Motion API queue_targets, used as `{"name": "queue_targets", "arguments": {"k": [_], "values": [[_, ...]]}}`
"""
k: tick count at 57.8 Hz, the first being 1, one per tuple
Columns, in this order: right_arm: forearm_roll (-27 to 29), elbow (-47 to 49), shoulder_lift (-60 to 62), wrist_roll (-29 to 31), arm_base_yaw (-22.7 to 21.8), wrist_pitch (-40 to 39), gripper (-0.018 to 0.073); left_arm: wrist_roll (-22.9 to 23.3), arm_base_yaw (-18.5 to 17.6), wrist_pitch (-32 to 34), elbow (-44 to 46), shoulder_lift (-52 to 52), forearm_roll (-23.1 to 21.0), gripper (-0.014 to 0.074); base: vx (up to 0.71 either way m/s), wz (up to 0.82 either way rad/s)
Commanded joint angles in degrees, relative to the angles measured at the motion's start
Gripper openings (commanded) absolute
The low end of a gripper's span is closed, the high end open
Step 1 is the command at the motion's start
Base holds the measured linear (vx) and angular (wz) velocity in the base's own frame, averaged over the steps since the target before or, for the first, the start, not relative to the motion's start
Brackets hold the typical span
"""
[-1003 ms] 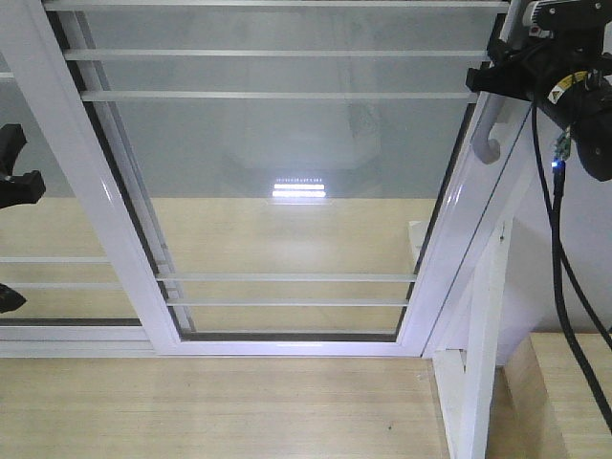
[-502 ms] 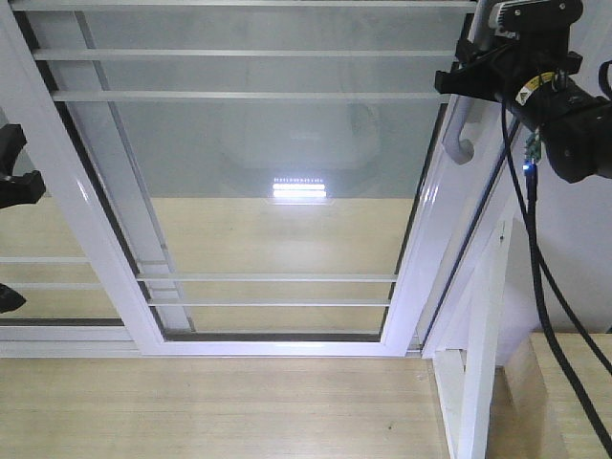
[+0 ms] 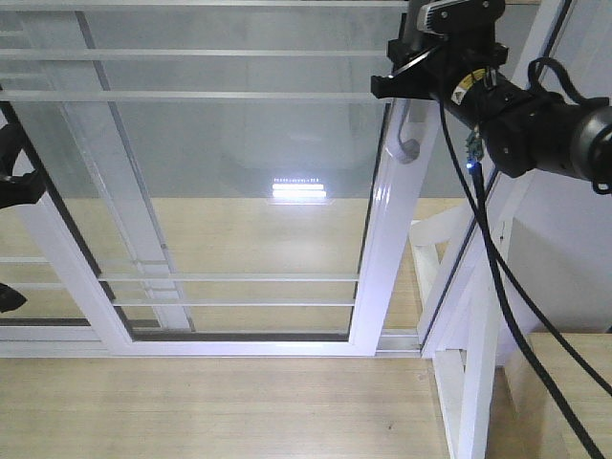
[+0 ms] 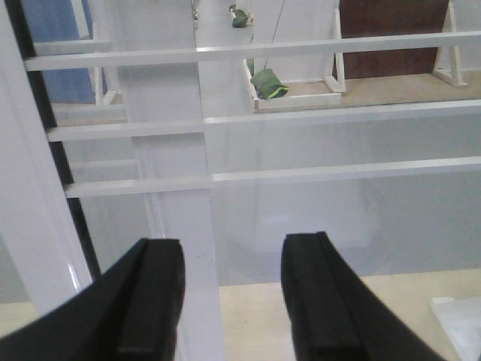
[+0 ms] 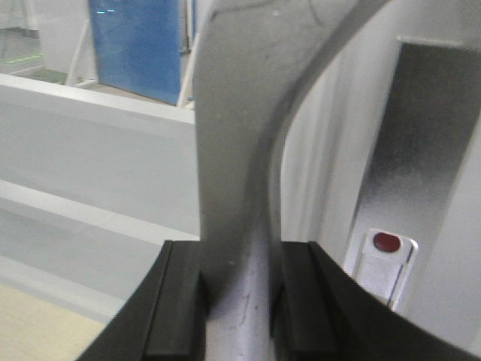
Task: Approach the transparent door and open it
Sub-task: 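Pull the handle with the right gripper, sliding the door toward the left arm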
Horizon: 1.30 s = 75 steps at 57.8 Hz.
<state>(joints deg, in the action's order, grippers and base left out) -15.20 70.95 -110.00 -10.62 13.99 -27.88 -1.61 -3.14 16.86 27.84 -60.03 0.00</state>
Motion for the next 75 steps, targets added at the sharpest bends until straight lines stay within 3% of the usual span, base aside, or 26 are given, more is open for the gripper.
{"name": "queue_targets", "arguments": {"k": [1,36,62,75], "values": [[1.2,4.8,2.2,-2.0,2.1,-8.8,0.0006,0.7,-0.2,4.8,1.9,0.8,0.0,0.0439,0.00,0.00],[2.1,6.6,0.2,-2.2,9.6,-8.7,0.0035,0.7,-0.2,4.8,1.9,0.8,0.0,0.0439,0.00,0.00],[2.1,6.6,0.2,-2.2,16.3,-8.3,0.0316,0.7,-0.2,4.8,1.9,0.8,0.0,0.0439,0.00,0.00],[2.1,6.5,0.4,-2.2,17.0,-7.2,0.0355,0.7,-0.2,4.8,1.9,0.8,0.0,0.0439,0.00,0.00]]}}
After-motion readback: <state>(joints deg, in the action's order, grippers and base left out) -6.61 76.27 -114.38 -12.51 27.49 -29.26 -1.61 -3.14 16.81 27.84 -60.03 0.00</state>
